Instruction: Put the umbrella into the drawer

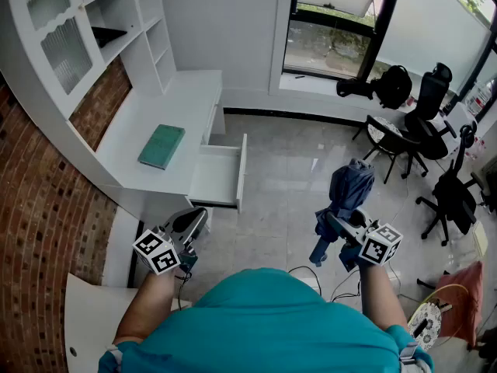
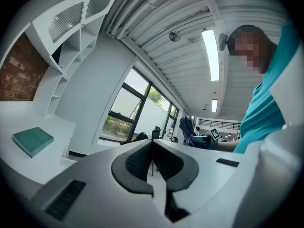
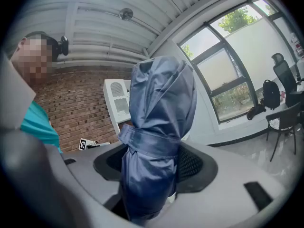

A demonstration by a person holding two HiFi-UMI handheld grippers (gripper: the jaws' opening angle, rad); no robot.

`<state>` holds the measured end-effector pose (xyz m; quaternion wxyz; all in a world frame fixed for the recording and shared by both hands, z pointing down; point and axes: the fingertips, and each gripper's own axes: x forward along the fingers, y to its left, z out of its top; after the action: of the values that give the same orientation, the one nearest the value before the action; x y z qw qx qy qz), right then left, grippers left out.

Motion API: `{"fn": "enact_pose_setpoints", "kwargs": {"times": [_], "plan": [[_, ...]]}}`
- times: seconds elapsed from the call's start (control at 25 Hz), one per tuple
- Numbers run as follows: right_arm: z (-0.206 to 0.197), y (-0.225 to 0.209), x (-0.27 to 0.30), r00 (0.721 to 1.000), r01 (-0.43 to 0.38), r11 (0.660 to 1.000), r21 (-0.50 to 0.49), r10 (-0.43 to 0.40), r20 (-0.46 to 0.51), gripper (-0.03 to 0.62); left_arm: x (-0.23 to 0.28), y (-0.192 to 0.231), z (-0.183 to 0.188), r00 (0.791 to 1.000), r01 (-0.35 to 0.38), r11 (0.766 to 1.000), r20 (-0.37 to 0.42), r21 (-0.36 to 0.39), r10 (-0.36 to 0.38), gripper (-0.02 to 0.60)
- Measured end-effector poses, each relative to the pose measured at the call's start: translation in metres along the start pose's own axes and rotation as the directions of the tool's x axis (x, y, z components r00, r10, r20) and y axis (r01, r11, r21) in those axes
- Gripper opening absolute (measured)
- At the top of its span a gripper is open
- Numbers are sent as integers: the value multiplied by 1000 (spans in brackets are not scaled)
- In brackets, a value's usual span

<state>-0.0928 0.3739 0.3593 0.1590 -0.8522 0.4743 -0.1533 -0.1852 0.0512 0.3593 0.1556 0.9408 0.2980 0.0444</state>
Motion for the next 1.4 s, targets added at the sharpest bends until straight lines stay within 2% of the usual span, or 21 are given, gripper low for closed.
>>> {"fn": "enact_pose_setpoints", "kwargs": {"times": [0.84,1.4], "plan": [[1,-9,-4,1000,-16,1000,-16,16,0,278,8,-6,-1,1000,-9,1000,11,11,9,15],[12,-37,-40,999,-48,999,0,48,2,278,43,-46,-5,1000,-26,999,13,31,26,15]]}}
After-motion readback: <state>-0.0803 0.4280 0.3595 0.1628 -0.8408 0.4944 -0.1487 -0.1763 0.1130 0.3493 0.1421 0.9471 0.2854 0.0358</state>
